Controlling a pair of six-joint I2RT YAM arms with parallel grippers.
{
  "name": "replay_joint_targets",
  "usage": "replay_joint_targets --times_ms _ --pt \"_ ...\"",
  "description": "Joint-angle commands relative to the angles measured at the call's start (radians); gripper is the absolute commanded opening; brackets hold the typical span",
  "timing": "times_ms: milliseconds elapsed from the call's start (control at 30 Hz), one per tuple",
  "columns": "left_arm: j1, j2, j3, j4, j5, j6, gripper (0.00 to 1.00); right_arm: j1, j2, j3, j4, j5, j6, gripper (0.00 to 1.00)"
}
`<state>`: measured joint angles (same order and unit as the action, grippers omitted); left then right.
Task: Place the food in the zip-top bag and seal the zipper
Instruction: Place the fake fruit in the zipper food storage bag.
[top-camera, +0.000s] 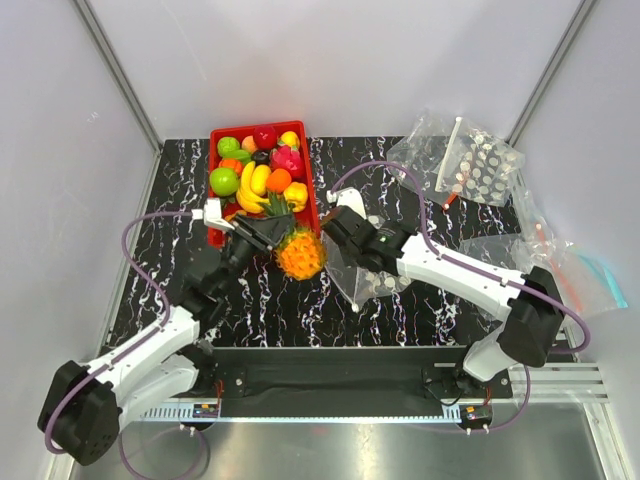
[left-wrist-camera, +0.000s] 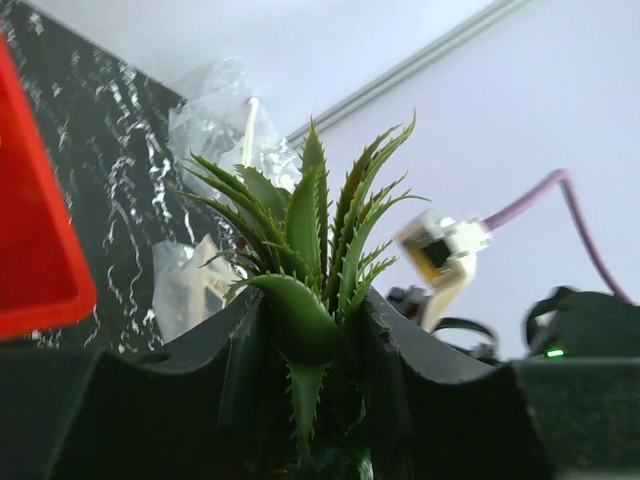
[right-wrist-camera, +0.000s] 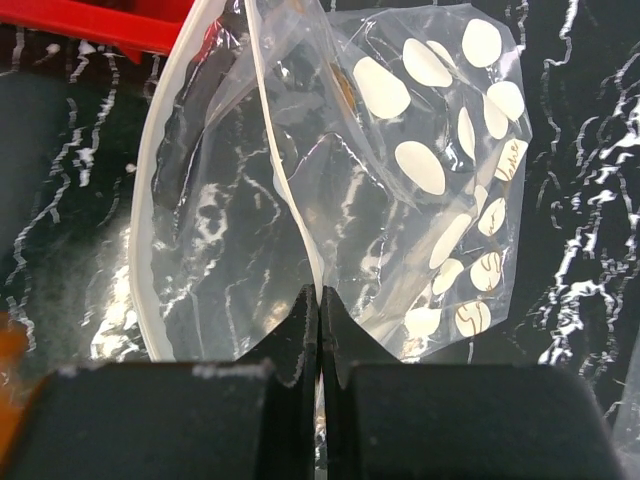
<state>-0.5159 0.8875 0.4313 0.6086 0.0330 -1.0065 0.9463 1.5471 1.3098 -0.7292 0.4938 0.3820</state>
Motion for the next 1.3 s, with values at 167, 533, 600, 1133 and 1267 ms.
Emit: replay_joint_targets --times_ms 167,533,600,1133,1267 --pt "-0.131 0.063 -0.042 0.266 -0.326 -0.034 0.23 -0.003 -0.039 0.025 -0.005 -0.073 0.044 0.0" --pt "-0.216 0.252 -0.017 0.339 -0.398 -0.004 0.24 -0.001 -0.053 0.034 -0.009 -0.077 0.067 0.0" --pt "-0.237 0.272 -0.013 0.338 -0.433 0.031 0.23 -0.003 -0.053 0.046 -0.015 -0.078 0.07 0.0" --pt "-0.363 0.324 0.024 0.31 -0.61 0.197 0.22 -0.003 -0.107 0.066 0.007 -0.173 0.141 0.0" --pt "-0.38 0.334 0.04 0.284 -0.642 0.238 0.22 -0.001 -0.133 0.026 0.046 -0.236 0.176 0.0"
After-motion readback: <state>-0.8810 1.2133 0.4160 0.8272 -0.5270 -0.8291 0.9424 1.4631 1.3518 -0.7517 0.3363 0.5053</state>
